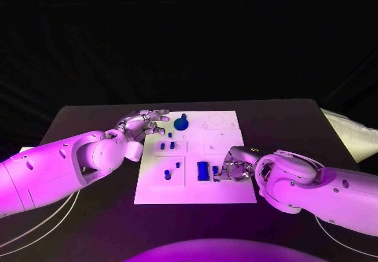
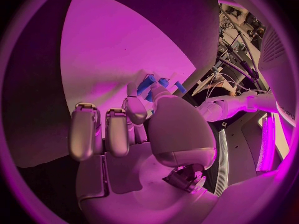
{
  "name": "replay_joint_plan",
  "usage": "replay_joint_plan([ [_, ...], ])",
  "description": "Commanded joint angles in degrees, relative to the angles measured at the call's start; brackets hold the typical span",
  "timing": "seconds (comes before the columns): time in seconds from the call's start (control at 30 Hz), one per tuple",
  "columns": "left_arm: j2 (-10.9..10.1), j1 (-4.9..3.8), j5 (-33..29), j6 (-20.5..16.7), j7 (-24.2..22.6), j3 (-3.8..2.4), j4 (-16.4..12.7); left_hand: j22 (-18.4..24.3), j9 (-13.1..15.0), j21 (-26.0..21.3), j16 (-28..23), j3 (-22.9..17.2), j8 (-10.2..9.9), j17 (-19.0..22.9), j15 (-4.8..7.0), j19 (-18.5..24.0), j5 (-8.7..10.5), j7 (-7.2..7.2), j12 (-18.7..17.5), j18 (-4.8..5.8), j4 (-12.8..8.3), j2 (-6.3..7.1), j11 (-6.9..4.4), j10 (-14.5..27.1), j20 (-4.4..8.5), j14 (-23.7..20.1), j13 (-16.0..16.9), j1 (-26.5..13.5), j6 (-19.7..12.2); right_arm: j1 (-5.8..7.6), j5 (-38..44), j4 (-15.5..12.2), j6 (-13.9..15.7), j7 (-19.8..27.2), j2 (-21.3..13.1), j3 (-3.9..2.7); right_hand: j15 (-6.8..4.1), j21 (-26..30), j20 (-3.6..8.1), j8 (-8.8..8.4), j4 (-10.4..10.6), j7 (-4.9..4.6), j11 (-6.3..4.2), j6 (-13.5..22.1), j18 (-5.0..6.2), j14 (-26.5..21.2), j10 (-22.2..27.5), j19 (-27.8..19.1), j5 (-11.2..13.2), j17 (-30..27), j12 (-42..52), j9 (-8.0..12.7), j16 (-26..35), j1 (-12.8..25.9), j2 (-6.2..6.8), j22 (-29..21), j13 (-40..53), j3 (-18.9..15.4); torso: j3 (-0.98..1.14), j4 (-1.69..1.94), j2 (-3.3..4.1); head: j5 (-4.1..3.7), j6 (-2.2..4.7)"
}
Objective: Assemble the parts on the task board
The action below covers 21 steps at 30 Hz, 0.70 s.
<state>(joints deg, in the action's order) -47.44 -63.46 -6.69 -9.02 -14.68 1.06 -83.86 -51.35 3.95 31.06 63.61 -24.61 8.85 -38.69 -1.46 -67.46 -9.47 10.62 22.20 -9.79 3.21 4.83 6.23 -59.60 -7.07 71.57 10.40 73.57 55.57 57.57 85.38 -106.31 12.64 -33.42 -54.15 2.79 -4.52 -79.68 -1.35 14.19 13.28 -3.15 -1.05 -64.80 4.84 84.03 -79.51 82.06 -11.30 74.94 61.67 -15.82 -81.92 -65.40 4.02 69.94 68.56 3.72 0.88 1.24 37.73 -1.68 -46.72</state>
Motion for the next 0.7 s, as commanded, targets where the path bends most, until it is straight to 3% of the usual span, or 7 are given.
replay_joint_plan([
  [0.03, 0.12, -0.03, 0.5, 1.2, -0.2, -0.04, -0.05, 0.05, -0.01, -0.35, -0.18, 0.06, 0.17, 0.05, 0.0, -0.07, -0.34, 0.06, 0.38, -0.62, -0.28, 0.06, -0.11, 0.45, -0.17, -0.43, 0.05, 0.44, -0.27, -0.17, 0.02, 0.47, -1.26, 0.22, 0.44, -0.01, -0.35, 0.05, 0.09, 0.38, 0.02, -0.12, -0.01, 0.03, -0.81, 3.77, -0.22, 0.26, 0.36, 3.26, -0.26, -0.06, 0.19, -0.71, -0.28, 0.05, 0.08, -0.48, -0.02, 0.06, 0.05, 0.0, 0.06],
  [0.2, 0.09, -0.03, 0.51, 1.17, -0.2, -0.04, -0.06, 0.05, -0.01, -0.35, -0.18, 0.06, 0.17, 0.05, 0.0, -0.07, -0.34, 0.06, 0.38, -0.62, -0.28, 0.06, -0.11, 0.45, -0.17, -0.43, 0.05, 0.44, -0.27, -0.22, 0.08, 1.75, -2.18, -0.1, 0.97, -0.01, -0.35, 0.03, 0.11, 0.36, -0.82, -0.13, -0.02, 0.06, -0.81, 3.78, -0.24, 0.27, 0.45, 3.29, -0.27, -0.13, 0.2, -2.35, -0.92, 0.1, 0.18, -0.91, -0.06, 0.04, 0.05, -0.01, -0.11],
  [0.43, 0.08, -0.03, 0.51, 1.2, -0.2, -0.04, -0.08, 0.05, -0.01, -0.35, -0.18, 0.06, 0.17, 0.05, 0.0, -0.07, -0.34, 0.06, 0.38, -0.62, -0.28, 0.06, -0.11, 0.45, -0.17, -0.43, 0.05, 0.44, -0.27, -0.39, -0.19, 3.8, -2.03, 0.25, 1.62, 0.0, -0.38, -0.07, 0.11, 0.37, -1.51, -0.09, -0.06, 0.01, -0.85, 3.83, -0.35, 0.35, 0.56, 3.5, -0.07, -0.18, 0.06, -3.64, -1.52, 0.33, 0.41, -1.23, 0.05, 0.08, 0.08, 0.22, -0.31],
  [0.7, 0.05, -0.03, 0.51, 1.16, -0.2, -0.04, -0.06, 0.07, -0.01, -0.39, -0.21, 0.04, 0.2, 0.09, 0.0, -0.06, -0.34, 0.06, 0.42, -0.63, -0.33, 0.06, -0.11, 0.49, -0.18, -0.46, 0.06, 0.48, -0.29, -0.48, -0.54, 3.64, 0.45, 1.82, 1.61, -0.01, -0.34, -0.11, 0.1, 0.36, -1.06, -0.17, 0.0, -0.04, -0.87, 3.83, -0.41, 0.39, 0.81, 3.53, -0.08, -0.21, 0.05, -3.08, -1.68, 0.42, 0.46, -2.14, 0.08, -0.05, 0.0, 0.28, -0.19],
])
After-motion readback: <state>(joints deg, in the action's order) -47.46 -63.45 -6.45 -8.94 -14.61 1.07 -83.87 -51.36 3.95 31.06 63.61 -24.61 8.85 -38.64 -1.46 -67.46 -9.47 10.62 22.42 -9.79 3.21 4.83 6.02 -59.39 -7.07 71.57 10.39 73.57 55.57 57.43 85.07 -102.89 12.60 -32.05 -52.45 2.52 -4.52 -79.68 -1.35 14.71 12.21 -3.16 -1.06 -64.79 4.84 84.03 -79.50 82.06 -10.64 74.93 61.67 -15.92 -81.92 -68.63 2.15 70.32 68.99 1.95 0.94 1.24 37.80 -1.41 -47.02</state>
